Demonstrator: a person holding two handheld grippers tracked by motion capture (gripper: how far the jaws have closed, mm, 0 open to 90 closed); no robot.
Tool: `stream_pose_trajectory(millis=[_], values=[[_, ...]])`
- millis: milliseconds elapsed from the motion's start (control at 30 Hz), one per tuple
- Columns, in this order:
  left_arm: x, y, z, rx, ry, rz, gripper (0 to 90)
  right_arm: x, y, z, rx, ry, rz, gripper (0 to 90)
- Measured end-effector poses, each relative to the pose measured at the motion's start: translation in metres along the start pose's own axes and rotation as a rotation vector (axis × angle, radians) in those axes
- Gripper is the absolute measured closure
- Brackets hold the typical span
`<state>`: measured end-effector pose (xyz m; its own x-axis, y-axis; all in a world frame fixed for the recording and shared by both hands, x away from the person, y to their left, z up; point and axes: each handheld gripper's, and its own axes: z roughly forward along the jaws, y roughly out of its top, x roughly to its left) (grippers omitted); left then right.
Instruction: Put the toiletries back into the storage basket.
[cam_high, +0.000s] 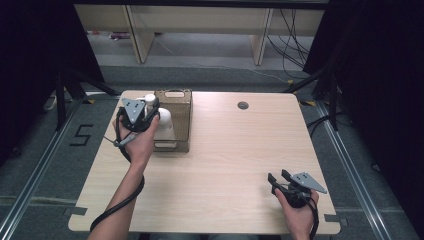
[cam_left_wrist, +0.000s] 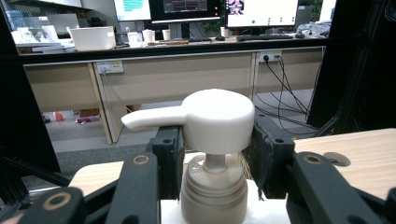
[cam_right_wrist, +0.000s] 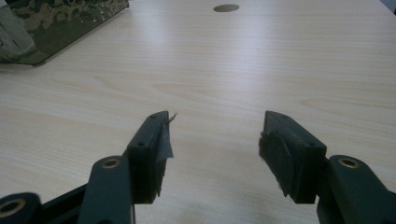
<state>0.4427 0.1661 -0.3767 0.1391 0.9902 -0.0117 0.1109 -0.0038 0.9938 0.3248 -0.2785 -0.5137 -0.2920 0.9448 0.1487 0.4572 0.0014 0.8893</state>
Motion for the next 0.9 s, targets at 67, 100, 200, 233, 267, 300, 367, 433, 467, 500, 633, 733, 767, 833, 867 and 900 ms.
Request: stream_pose_trajectory(millis=[67,100,200,233,267,300,367,433,467,500,633,733,767,833,867,900], values=[[0.0,0.0,0.0,-0.001,-0.004,-0.002,58.4,0.0,0.0,0.0,0.001,-0.001,0.006,42.9],[0.001,0.0,0.001,0.002,-0.009,-0.005,57.5,0.001,0.0,0.0,0.002,-0.001,0.006,42.9],[0.003,0.002,0.002,0.011,-0.031,-0.035,49.2,0.001,0.0,-0.001,0.016,-0.007,0.016,42.8],[0.003,0.002,0.002,0.01,-0.032,-0.036,47.4,-0.002,0.001,0.0,-0.001,-0.012,-0.028,42.8],[0.004,0.002,0.002,0.012,-0.031,-0.034,45.7,-0.002,0.001,0.0,-0.001,-0.012,-0.026,42.7],[0.004,0.002,0.002,0.014,-0.03,-0.034,44.3,-0.003,0.001,0.0,-0.002,-0.013,-0.03,42.7],[0.005,0.001,0.001,0.028,-0.037,-0.03,43.1,-0.003,0.001,0.0,-0.002,-0.013,-0.032,42.7],[0.007,0.0,-0.001,0.026,-0.044,-0.015,41.3,-0.004,0.001,0.0,-0.006,-0.015,-0.044,42.6],[0.008,-0.001,-0.004,0.024,-0.043,-0.008,40.7,-0.004,0.0,0.001,-0.012,-0.009,-0.038,42.6],[0.009,-0.001,-0.005,0.023,-0.044,-0.003,40.0,-0.003,0.001,0.0,-0.006,-0.004,-0.029,42.6],[0.014,-0.002,-0.014,0.019,-0.056,0.012,39.3,-0.003,0.001,0.0,-0.011,-0.008,-0.028,42.8],[0.019,-0.003,-0.021,0.014,-0.063,0.017,39.3,-0.003,0.0,-0.001,-0.001,-0.01,-0.035,42.8],[0.019,-0.003,-0.024,0.015,-0.068,0.019,39.2,-0.003,0.0,0.0,-0.004,0.006,-0.025,42.7],[0.021,-0.004,-0.029,0.018,-0.079,0.032,38.5,-0.003,0.001,0.0,-0.008,-0.007,-0.026,42.7],[0.022,-0.005,-0.031,0.02,-0.083,0.043,38.5,-0.003,0.001,0.0,-0.009,-0.007,-0.029,42.7],[0.024,-0.006,-0.033,0.018,-0.083,0.052,38.5,-0.003,0.001,-0.001,-0.002,-0.005,-0.032,42.7]])
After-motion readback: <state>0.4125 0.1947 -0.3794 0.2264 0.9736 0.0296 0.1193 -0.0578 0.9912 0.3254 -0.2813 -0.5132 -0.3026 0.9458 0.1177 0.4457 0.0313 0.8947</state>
